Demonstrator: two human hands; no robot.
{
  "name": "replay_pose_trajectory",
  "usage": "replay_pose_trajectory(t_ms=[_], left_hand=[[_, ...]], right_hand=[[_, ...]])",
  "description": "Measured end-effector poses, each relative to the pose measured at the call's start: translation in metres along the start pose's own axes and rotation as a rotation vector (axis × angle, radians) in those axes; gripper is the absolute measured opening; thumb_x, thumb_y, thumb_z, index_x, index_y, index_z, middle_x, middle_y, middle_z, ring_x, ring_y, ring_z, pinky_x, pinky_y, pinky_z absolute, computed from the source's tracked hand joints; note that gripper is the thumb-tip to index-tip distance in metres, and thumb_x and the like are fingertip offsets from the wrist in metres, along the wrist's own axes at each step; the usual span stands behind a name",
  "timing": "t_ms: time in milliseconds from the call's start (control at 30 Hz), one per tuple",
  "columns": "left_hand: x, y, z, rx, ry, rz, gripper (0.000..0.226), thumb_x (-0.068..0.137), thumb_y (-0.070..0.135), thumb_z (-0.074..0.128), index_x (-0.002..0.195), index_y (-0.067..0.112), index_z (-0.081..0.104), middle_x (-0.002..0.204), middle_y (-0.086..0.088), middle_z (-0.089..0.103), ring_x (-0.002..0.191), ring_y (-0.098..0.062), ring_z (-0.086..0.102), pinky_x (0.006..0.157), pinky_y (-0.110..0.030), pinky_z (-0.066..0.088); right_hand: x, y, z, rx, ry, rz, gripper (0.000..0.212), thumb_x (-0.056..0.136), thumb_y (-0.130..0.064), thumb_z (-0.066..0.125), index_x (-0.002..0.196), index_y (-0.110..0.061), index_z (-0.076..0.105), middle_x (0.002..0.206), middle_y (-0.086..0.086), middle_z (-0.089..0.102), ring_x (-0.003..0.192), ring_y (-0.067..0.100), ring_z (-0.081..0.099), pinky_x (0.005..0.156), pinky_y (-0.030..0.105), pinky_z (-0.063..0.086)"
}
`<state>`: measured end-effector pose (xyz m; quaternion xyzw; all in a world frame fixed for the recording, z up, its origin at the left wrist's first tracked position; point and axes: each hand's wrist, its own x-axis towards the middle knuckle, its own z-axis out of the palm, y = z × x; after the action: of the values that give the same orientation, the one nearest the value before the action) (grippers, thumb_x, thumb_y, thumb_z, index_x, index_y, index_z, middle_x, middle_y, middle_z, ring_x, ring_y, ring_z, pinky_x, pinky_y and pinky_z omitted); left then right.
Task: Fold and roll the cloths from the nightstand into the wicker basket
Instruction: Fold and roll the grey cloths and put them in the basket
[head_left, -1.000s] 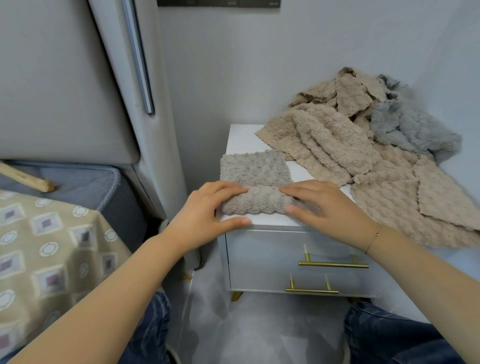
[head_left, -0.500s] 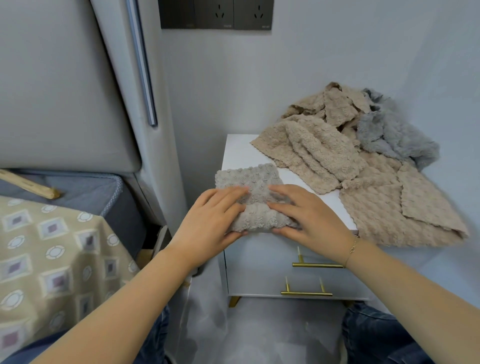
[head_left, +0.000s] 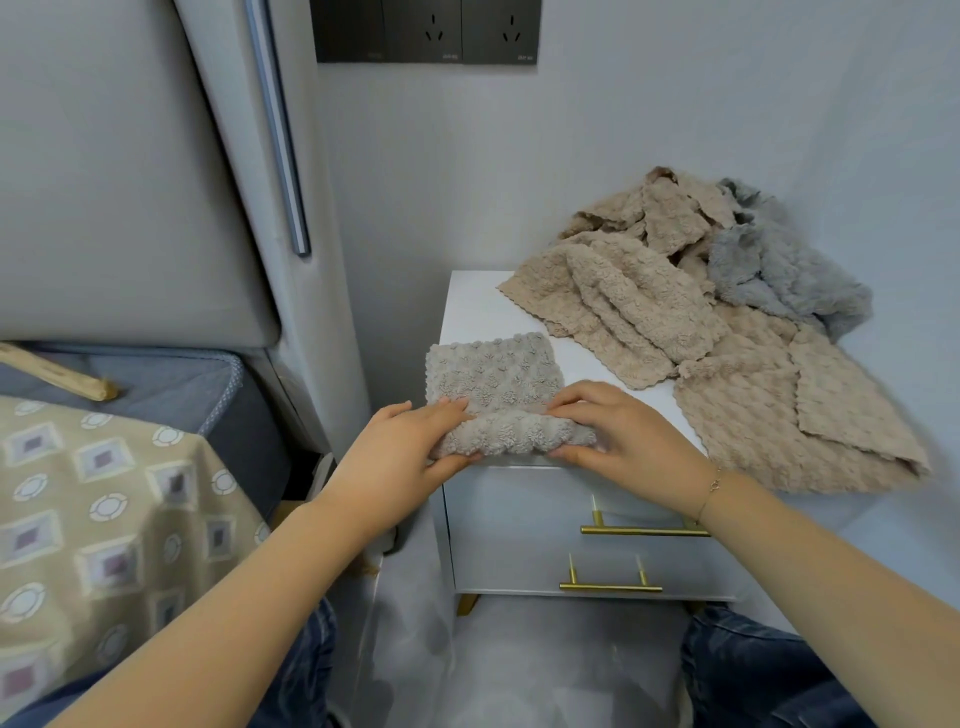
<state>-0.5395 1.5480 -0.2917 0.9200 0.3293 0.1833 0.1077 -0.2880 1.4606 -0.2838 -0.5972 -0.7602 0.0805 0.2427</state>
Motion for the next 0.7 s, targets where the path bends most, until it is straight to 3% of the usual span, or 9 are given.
replay_pose_trajectory(t_ms=[67,133,233,300,400,500,567,633,700], left_hand=[[-0.001,0.001,-0.003,-0.114,0.040,-0.066,0.050,0.087,0.042,0.067,0.132,0.025,0.059,0.135,0.014,0.056,0.123,-0.004,0.051,0.106,-0.010,0.030],[-0.003,0.004,-0.008,-0.235,0.042,-0.148,0.046,0.083,0.043,0.071,0.125,0.026,0.064,0.125,0.018,0.061,0.114,0.001,0.054,0.091,0.003,0.031],[-0.002,0.007,-0.013,-0.334,0.053,-0.221,0.035,0.079,0.052,0.070,0.104,0.028,0.071,0.102,0.019,0.068,0.090,0.001,0.059,0.078,-0.015,0.046],[0.001,0.008,-0.014,-0.383,0.051,-0.269,0.041,0.076,0.059,0.065,0.089,0.020,0.071,0.087,0.007,0.069,0.077,-0.004,0.059,0.071,-0.026,0.049],[0.008,0.007,-0.013,-0.446,0.080,-0.346,0.046,0.075,0.060,0.064,0.083,0.015,0.069,0.088,0.001,0.065,0.082,-0.011,0.062,0.075,-0.032,0.053],[0.014,0.005,-0.006,-0.408,0.143,-0.440,0.064,0.070,0.067,0.063,0.076,0.003,0.065,0.087,-0.005,0.058,0.077,-0.017,0.059,0.071,-0.032,0.050],[0.017,0.002,-0.003,-0.396,0.167,-0.501,0.080,0.068,0.073,0.061,0.070,-0.007,0.057,0.077,-0.012,0.052,0.069,-0.026,0.055,0.064,-0.037,0.047],[0.021,0.002,-0.004,-0.416,0.146,-0.552,0.087,0.065,0.079,0.059,0.058,-0.006,0.041,0.063,-0.014,0.036,0.056,-0.030,0.038,0.053,-0.038,0.035],[0.024,0.003,-0.006,-0.420,0.109,-0.611,0.078,0.066,0.076,0.061,0.053,0.004,0.032,0.055,-0.011,0.027,0.052,-0.021,0.029,0.052,-0.031,0.026]], right_hand=[[0.001,-0.001,0.001,0.061,0.032,-0.006,0.029,0.084,-0.040,0.068,0.106,-0.020,0.070,0.104,-0.009,0.057,0.100,0.009,0.048,0.088,0.020,0.039],[0.002,-0.002,0.001,0.122,0.039,0.041,0.038,0.081,-0.051,0.064,0.090,-0.015,0.070,0.089,-0.004,0.058,0.089,0.012,0.047,0.080,0.023,0.039],[0.005,-0.005,-0.001,0.212,0.079,0.119,0.057,0.075,-0.062,0.058,0.072,-0.005,0.057,0.069,0.009,0.049,0.075,0.014,0.041,0.070,0.030,0.035],[0.006,-0.007,-0.003,0.294,0.095,0.211,0.053,0.072,-0.063,0.058,0.082,-0.012,0.063,0.070,0.011,0.049,0.070,0.013,0.041,0.069,0.032,0.036],[0.009,-0.006,0.000,0.401,0.144,0.307,0.038,0.073,-0.059,0.061,0.089,-0.025,0.058,0.061,-0.012,0.038,0.057,0.006,0.034,0.058,0.022,0.032],[0.015,-0.006,0.005,0.416,0.193,0.359,0.044,0.081,-0.053,0.064,0.067,-0.017,0.041,0.053,-0.013,0.030,0.052,0.006,0.028,0.054,0.022,0.026],[0.021,-0.006,0.007,0.408,0.215,0.408,0.048,0.083,-0.049,0.066,0.062,-0.019,0.036,0.045,-0.012,0.031,0.048,0.006,0.029,0.052,0.022,0.023],[0.026,-0.006,0.008,0.385,0.224,0.466,0.040,0.081,-0.049,0.068,0.069,-0.018,0.047,0.043,-0.013,0.038,0.045,0.005,0.035,0.052,0.023,0.027],[0.028,-0.007,0.010,0.331,0.233,0.503,0.040,0.079,-0.053,0.069,0.084,-0.015,0.055,0.052,-0.009,0.048,0.050,0.005,0.044,0.055,0.027,0.035]])
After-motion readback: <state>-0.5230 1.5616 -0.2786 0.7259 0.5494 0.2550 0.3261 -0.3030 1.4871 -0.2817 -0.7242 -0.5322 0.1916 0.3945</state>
